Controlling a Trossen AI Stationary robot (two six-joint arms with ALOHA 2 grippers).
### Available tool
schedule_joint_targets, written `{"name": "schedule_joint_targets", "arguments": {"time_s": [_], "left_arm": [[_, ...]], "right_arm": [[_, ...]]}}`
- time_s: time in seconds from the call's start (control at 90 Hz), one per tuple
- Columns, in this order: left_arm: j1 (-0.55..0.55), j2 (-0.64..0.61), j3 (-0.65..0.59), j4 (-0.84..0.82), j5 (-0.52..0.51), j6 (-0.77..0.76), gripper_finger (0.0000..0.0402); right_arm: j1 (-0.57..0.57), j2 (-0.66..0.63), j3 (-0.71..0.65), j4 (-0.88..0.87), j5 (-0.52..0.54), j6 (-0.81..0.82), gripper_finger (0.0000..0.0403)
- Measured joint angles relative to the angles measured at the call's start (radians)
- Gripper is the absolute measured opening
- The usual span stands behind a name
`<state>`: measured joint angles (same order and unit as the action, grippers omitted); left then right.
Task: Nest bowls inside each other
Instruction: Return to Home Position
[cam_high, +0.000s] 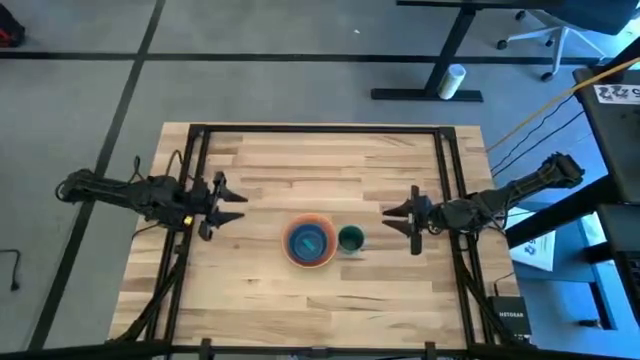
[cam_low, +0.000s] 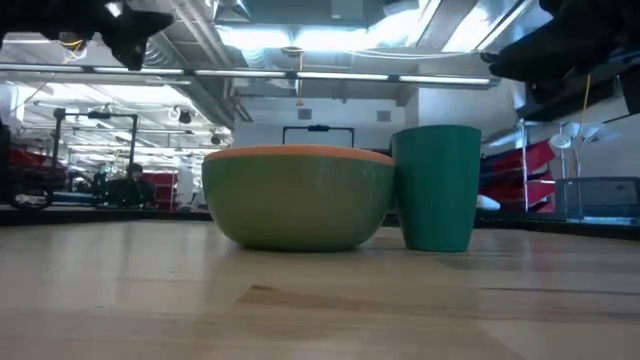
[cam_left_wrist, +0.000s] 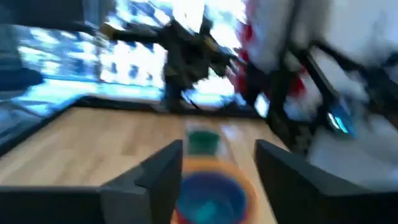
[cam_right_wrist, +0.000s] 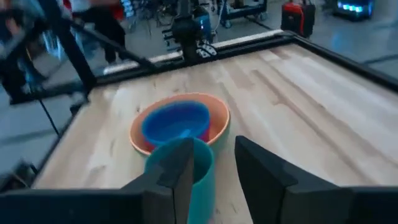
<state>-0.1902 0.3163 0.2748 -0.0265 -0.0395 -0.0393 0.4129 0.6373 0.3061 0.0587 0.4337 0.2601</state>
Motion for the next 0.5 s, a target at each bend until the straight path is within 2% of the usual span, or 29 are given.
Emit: {"name": "schedule_joint_targets", "arguments": {"time_s": [0.111,0.344,0.5], "left_arm": [[0.0,-0.008,-0.04,0.011,0.085,0.025,0.0182],[0.01,-0.092,-0.124,0.013,0.111,0.061,0.0182],[0.01,-0.177,-0.15,-0.013,0.143,0.107,0.0182]], "right_arm": [[0.0,-0.017,-0.018,0.002,-0.007,-0.043,0.0104],[0.0,-0.116,-0.165,0.189,-0.105,-0.101,0.0104],[0.0,-0.201,-0.259,0.237,-0.136,-0.104,0.0104]]}}
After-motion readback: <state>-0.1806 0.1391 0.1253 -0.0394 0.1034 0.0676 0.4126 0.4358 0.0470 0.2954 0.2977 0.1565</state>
